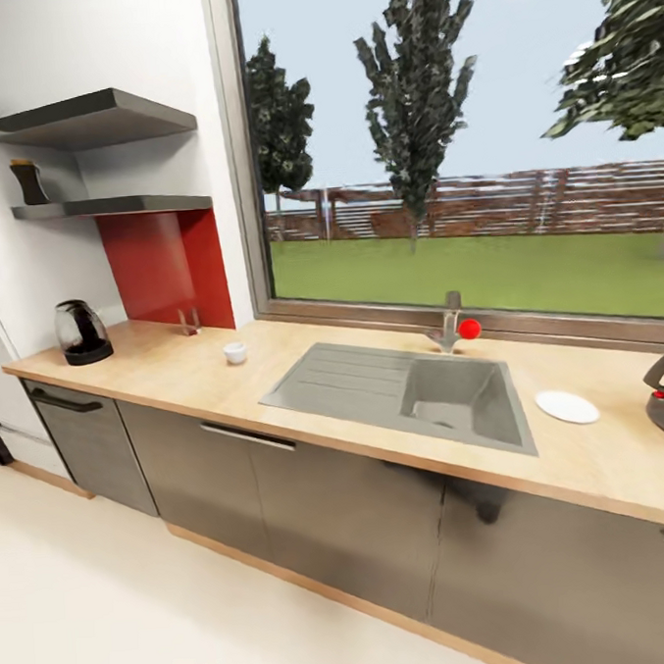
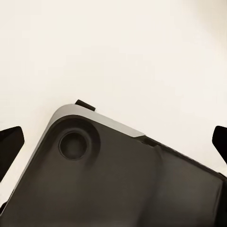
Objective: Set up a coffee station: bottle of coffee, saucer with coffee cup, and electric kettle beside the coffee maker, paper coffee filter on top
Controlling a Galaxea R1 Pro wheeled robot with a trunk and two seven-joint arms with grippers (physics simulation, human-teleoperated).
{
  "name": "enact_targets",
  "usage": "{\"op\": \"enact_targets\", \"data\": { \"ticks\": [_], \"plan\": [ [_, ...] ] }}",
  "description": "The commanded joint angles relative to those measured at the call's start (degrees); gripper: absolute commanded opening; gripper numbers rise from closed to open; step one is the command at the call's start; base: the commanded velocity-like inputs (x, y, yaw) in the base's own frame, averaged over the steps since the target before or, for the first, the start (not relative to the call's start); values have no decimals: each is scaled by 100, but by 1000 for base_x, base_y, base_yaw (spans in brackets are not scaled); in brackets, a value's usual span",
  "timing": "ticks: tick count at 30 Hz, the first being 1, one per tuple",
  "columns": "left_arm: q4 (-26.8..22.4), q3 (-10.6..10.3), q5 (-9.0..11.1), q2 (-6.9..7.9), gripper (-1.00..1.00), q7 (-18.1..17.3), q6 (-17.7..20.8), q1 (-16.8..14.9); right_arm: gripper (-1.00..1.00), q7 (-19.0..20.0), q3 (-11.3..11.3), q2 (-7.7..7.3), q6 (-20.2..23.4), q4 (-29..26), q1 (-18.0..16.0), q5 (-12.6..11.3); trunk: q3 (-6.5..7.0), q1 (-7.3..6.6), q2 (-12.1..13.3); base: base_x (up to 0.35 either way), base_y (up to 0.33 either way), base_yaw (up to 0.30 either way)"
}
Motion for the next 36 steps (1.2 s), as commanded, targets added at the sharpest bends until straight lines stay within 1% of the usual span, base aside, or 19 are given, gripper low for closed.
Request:
{"op": "enact_targets", "data": {
  "ticks": [1,4,6,9,10,13,15,21,28,32,36],
  "plan": [
    [-9,9,26,-3,100,0,-2,2,100,13,-39,1,-35,125,-5,61,-5,4,-4,254,191,256],
    [-9,10,26,-3,100,0,-2,2,100,8,-38,3,-39,280,-5,61,-5,4,-4,256,196,266],
    [-9,13,26,-3,100,0,-2,2,100,-4,-40,63,-42,352,-5,61,-5,4,-4,230,192,272],
    [-9,12,26,-3,100,0,-2,2,100,-117,-39,110,-44,382,-5,61,-5,4,-4,115,99,275],
    [-9,11,26,-3,100,0,-2,2,100,-324,-36,156,-44,402,-5,64,-5,4,-4,37,32,276],
    [-9,11,26,-3,100,0,-2,2,100,-503,-35,210,-45,470,-5,67,-5,4,-4,23,20,277],
    [-9,11,26,-3,100,0,-2,2,100,-592,-35,232,-45,554,-5,68,-5,4,-4,10,9,277],
    [-9,13,26,-3,100,0,-2,2,100,-690,-35,253,-45,681,-5,89,-5,4,-4,91,64,225],
    [-9,11,26,-3,100,0,-2,2,100,-709,-35,248,-46,790,-5,413,-5,4,-4,244,186,23],
    [-9,11,26,-3,100,0,-2,2,100,-708,-35,252,-45,795,-5,465,-5,4,-4,255,196,66],
    [-9,13,26,-3,100,0,-2,2,100,-717,-35,255,-45,797,-5,483,-5,4,-4,256,204,187]
  ]
}}
